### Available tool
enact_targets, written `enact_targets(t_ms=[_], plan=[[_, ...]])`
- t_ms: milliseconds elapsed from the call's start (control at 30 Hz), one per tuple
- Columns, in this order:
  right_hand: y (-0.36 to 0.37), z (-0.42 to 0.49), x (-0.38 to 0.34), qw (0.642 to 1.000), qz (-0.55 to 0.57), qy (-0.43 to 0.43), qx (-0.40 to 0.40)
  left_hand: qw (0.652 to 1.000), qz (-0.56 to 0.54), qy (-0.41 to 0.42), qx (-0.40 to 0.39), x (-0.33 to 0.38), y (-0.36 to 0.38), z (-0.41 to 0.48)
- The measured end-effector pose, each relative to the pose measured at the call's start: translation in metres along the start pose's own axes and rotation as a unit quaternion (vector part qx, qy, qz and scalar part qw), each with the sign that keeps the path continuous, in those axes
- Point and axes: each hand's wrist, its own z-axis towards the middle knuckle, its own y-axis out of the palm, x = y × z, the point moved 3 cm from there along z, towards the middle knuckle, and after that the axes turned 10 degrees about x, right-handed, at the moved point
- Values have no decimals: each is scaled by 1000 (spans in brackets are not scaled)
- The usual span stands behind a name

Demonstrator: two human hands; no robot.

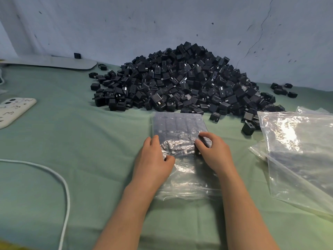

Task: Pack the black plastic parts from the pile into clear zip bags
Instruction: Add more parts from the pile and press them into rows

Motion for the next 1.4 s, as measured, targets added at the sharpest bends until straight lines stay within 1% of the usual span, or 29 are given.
enact_targets(t_ms=[167,300,467,600,700,867,967,1300,1400], plan=[[1,1,0,1000,-1,1,-2,1000,9,-6,14,0,0,8],[1,1,0,1000,1,2,-6,1000,3,-3,-6,-1,3,11],[1,1,0,1000,-2,0,-2,1000,7,26,6,6,4,8],[0,0,1,1000,-1,-2,0,999,29,32,10,10,3,8],[1,1,2,1000,-1,0,-1,1000,3,17,0,5,3,10],[1,1,1,1000,5,3,-6,997,-57,-25,-38,-9,0,16],[1,0,1,1000,1,-3,-13,994,-87,-43,-39,-9,1,18],[0,-2,-1,1000,3,-5,-27,996,-73,-33,-40,-8,5,25],[1,-2,0,1000,6,0,-31,995,-82,-46,-42,-9,5,27]])
